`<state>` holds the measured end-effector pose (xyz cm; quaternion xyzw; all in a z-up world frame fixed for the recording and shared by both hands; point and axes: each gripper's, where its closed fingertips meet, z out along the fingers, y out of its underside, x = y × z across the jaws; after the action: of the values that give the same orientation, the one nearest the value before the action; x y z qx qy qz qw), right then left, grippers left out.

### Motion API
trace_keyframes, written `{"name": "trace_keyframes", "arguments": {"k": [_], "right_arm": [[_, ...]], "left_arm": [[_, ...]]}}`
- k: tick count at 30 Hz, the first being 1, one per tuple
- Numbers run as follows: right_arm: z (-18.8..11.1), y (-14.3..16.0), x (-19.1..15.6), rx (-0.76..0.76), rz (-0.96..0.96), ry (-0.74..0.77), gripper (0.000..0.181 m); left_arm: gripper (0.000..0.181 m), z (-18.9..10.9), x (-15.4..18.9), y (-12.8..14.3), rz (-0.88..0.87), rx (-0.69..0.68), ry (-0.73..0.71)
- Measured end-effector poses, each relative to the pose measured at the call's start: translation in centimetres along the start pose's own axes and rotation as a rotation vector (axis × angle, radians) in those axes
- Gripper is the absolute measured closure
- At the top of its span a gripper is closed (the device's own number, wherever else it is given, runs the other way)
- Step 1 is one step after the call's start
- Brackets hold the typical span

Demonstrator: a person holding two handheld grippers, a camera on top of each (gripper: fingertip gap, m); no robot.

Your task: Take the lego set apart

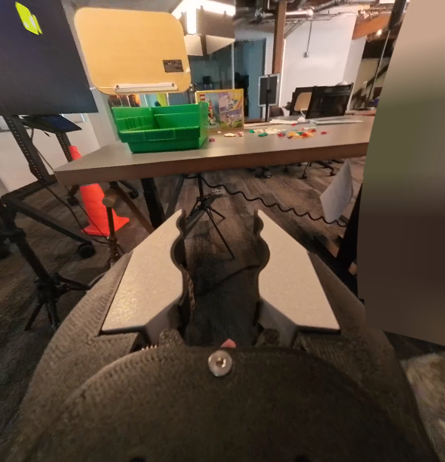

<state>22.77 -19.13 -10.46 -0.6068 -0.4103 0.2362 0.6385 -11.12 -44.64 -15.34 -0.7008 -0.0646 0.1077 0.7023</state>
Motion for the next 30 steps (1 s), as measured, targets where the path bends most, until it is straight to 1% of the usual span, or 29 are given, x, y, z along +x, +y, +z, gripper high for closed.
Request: {"name": "trace_keyframes", "arguments": {"k": [2, 5, 7, 10, 14, 18, 21, 24, 27, 30], "right_arm": [[-1.1, -0.8, -0.7, 0.003, -0.069, -0.025, 0.145], [-2.8, -2.1, -1.0, 0.021, -0.159, -0.025, 0.145], [-4.0, -3.2, -1.2, 0.056, -0.169, -0.017, 0.145], [-5.1, -4.7, -1.9, 0.119, -0.12, -0.046, 0.145], [-5.0, -6.5, -2.9, 0.177, -0.04, -0.093, 0.145], [-3.9, -8.3, -4.7, 0.226, -0.002, -0.155, 0.145], [-2.8, -9.4, -6.6, 0.236, -0.007, -0.204, 0.145], [-1.8, -10.4, -8.0, 0.247, -0.02, -0.237, 0.145], [-1.0, -11.0, -8.9, 0.256, -0.023, -0.252, 0.145], [-0.1, -10.9, -9.0, 0.247, -0.015, -0.245, 0.145]], "left_arm": [[0.129, -2.4, 0.2, -1.1, 0.028, -0.034, -0.004], [0.129, -6.3, 0.3, -3.5, 0.094, -0.046, -0.027], [0.128, -8.8, 0.2, -4.8, 0.127, -0.052, -0.045], [0.127, -12.4, -0.3, -6.3, 0.129, -0.048, -0.104], [0.123, -16.7, -1.4, -7.3, 0.125, -0.06, -0.167], [0.119, -20.5, -3.1, -8.1, 0.096, -0.036, -0.247], [0.116, -22.3, -4.1, -8.6, 0.057, -0.005, -0.276], [0.115, -23.2, -4.8, -8.5, 0.029, 0.003, -0.288], [0.114, -23.3, -5.2, -8.2, 0.022, 0.001, -0.286], [0.115, -22.6, -5.6, -8.0, 0.015, 0.005, -0.277]]}}
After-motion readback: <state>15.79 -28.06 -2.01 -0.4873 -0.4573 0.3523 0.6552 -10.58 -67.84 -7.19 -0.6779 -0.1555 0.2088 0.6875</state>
